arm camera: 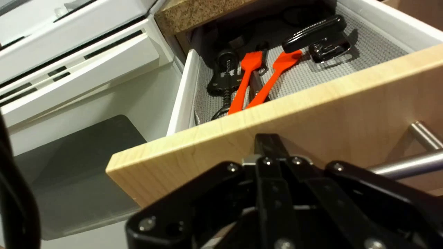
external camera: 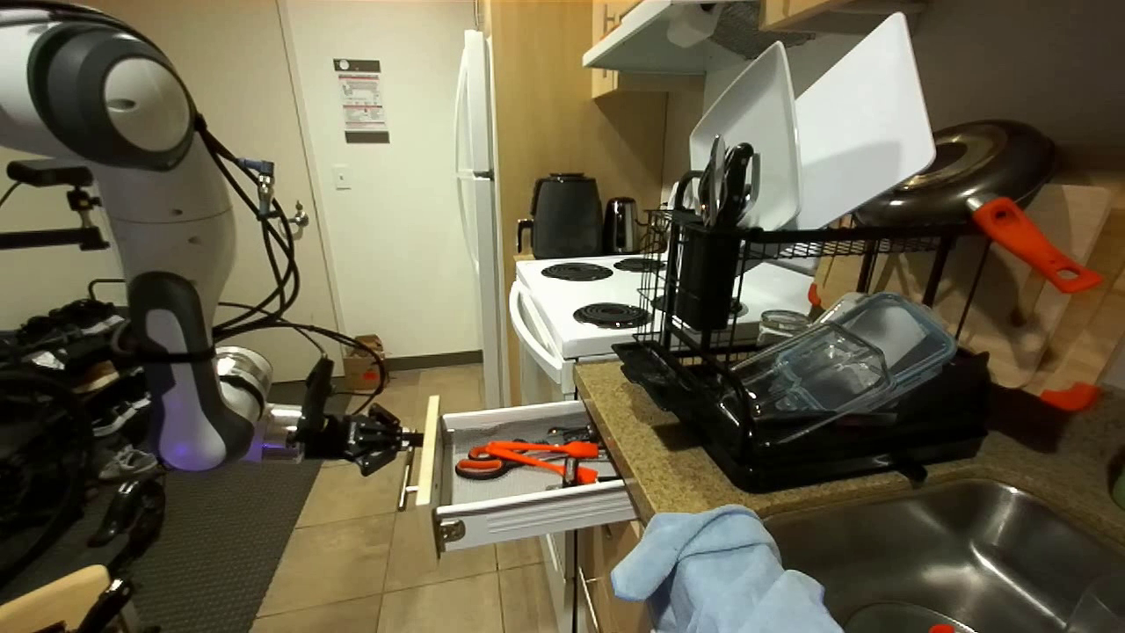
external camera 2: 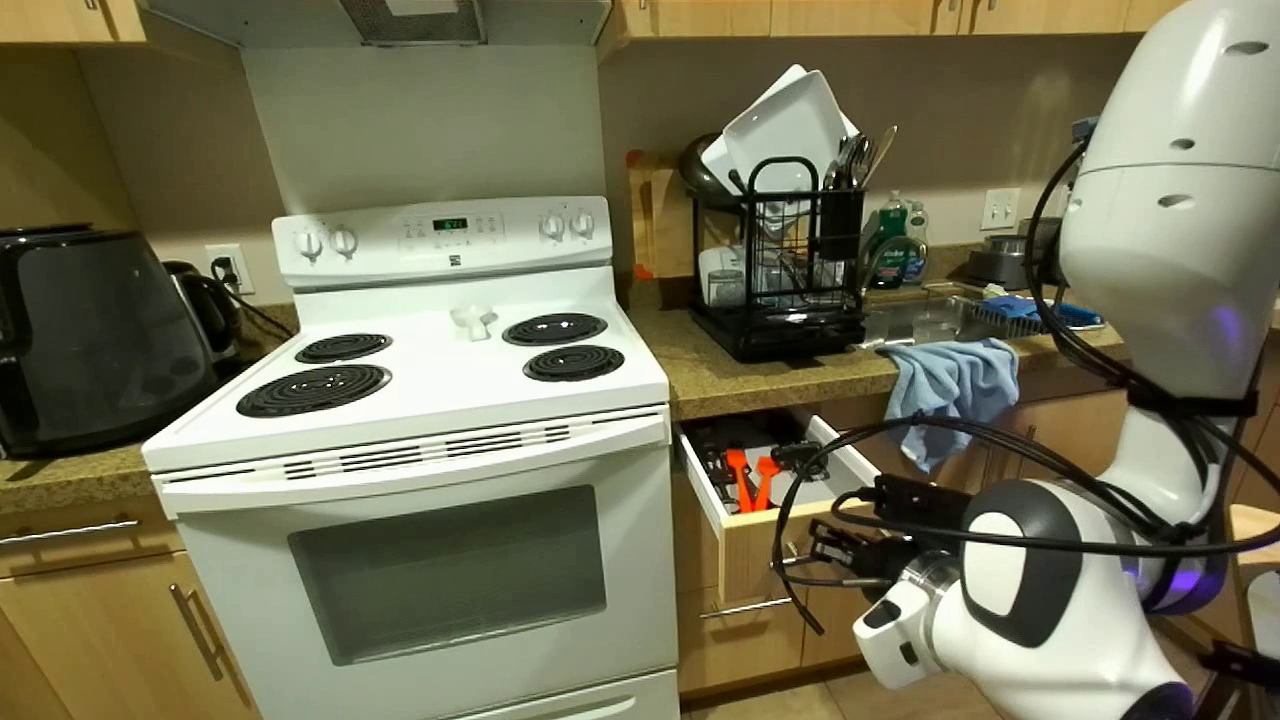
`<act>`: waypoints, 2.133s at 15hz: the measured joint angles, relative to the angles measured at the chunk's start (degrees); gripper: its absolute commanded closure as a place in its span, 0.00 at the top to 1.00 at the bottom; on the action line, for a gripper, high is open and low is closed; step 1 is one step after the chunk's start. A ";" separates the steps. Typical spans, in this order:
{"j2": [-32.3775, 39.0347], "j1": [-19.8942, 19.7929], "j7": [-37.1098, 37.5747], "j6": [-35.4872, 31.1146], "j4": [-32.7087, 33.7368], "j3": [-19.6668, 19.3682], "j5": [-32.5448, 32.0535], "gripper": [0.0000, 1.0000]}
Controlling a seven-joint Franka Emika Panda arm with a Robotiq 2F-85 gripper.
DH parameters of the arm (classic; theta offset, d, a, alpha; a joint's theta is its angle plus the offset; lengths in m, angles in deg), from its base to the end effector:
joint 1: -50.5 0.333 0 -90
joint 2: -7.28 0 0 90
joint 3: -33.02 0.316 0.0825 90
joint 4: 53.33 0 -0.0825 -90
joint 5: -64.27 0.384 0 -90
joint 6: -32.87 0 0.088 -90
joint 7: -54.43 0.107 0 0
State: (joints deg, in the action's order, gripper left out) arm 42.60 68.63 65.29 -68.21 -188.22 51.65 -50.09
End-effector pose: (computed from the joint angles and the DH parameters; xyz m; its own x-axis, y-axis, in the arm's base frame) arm 0.3998 0.2237 0.0803 0.0032 0.5018 -0.8650 0.5485 0.7224 0.4211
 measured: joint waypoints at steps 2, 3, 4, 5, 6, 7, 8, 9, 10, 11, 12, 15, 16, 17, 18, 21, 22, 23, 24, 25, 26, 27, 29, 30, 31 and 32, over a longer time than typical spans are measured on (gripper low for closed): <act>1.42 0.00 1.21 1.04 2.42 -0.12 0.03 0.00; 2.16 0.00 1.83 1.71 3.73 -0.16 0.20 0.00; 2.94 0.00 2.45 2.38 5.05 -0.22 0.46 0.00; 3.73 0.00 3.00 3.08 6.44 -0.30 0.92 0.00; 4.55 0.00 3.21 3.81 7.88 -0.38 1.71 0.00; 5.38 0.00 3.22 4.44 9.39 -0.46 2.66 0.00; 6.17 0.00 3.22 4.99 10.89 -0.56 3.82 0.00; 6.93 0.00 3.22 5.52 12.34 -0.65 4.94 0.00; 7.65 0.00 3.22 5.97 13.74 -0.77 6.07 0.00; 8.36 0.00 3.21 6.43 15.12 -0.88 7.19 0.00; 9.07 0.00 3.21 6.84 16.54 -1.00 8.52 0.00; 11.30 0.03 3.21 8.07 21.19 -1.38 12.41 0.00; 12.10 0.05 3.21 8.59 22.85 -1.53 13.63 0.00; 12.99 0.08 3.22 9.15 24.63 -1.71 14.81 0.00; 13.84 0.11 3.25 9.67 26.35 -1.90 15.90 0.00; 16.60 0.26 4.72 11.83 31.76 -2.49 19.43 0.00; 17.52 0.36 5.40 12.60 33.56 -2.71 20.48 0.00; 18.42 0.56 6.00 13.41 35.29 -2.98 21.53 0.00; 19.31 0.88 6.47 14.16 37.03 -3.34 22.62 0.00; 20.19 1.16 6.74 14.83 38.74 -3.62 23.56 0.00; 21.03 1.50 7.02 15.48 40.33 -3.93 24.43 0.00; 21.82 1.80 7.23 16.00 41.79 -4.25 25.02 0.00; 23.29 2.49 7.55 16.79 44.28 -5.10 25.68 0.00; 23.96 2.79 7.67 17.12 45.25 -5.57 25.73 0.26; 24.56 3.07 7.68 17.29 46.02 -6.00 25.74 0.27; 24.89 3.20 7.65 17.26 46.16 -6.21 25.74 0.33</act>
State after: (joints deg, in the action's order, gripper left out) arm 67.49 71.83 72.95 -50.96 -142.06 45.44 -24.35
